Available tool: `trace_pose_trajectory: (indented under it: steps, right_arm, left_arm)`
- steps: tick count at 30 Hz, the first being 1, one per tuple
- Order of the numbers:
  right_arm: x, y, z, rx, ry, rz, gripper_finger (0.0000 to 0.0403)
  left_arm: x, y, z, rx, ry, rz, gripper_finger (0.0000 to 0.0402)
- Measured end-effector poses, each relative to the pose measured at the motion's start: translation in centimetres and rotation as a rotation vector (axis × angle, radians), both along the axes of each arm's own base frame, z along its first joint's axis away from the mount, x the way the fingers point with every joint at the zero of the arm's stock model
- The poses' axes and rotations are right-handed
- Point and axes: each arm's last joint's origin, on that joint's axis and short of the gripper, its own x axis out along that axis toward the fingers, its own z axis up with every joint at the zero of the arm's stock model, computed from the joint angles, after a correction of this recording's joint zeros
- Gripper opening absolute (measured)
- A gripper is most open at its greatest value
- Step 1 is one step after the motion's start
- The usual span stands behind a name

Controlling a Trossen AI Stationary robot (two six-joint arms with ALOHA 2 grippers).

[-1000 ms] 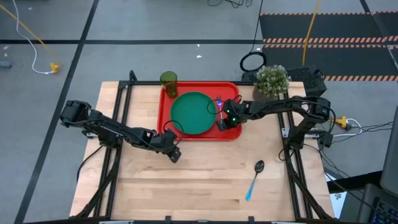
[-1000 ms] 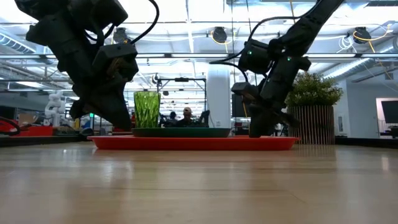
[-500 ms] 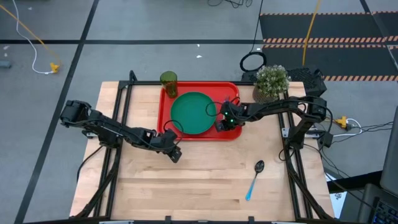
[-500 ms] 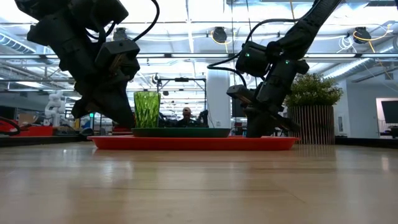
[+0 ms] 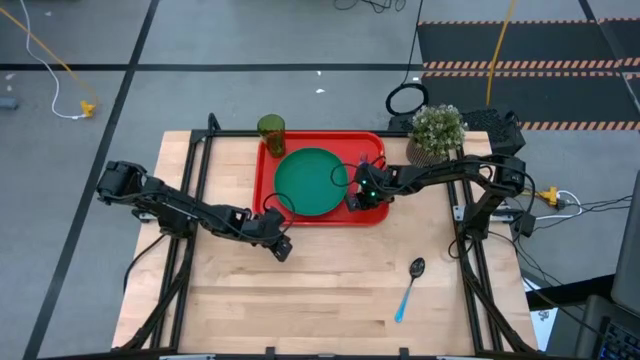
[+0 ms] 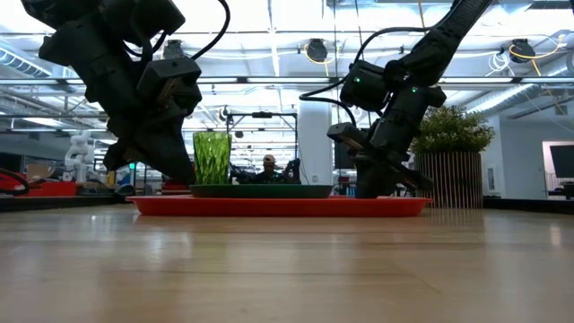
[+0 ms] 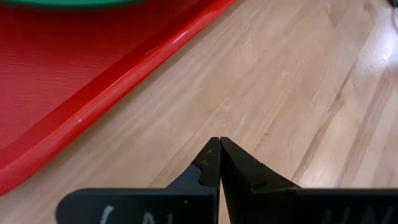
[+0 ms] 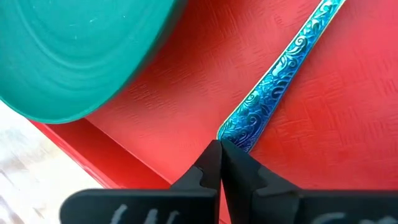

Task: Pick and place plate/cup/fork/spoon on tray
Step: Adjust the blue fork on the orange serving tray

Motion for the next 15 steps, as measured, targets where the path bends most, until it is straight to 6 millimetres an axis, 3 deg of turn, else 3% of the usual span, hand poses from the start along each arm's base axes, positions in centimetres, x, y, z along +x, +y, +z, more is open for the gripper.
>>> trace_pose_trajectory:
  steps: [15]
  right_arm:
    - [-0.10,0.03,-0.05,0.002,0.012,0.002,0.0000]
  left_arm:
    - [0.00,0.00,0.00,-0.001,0.000,0.000,0.0005]
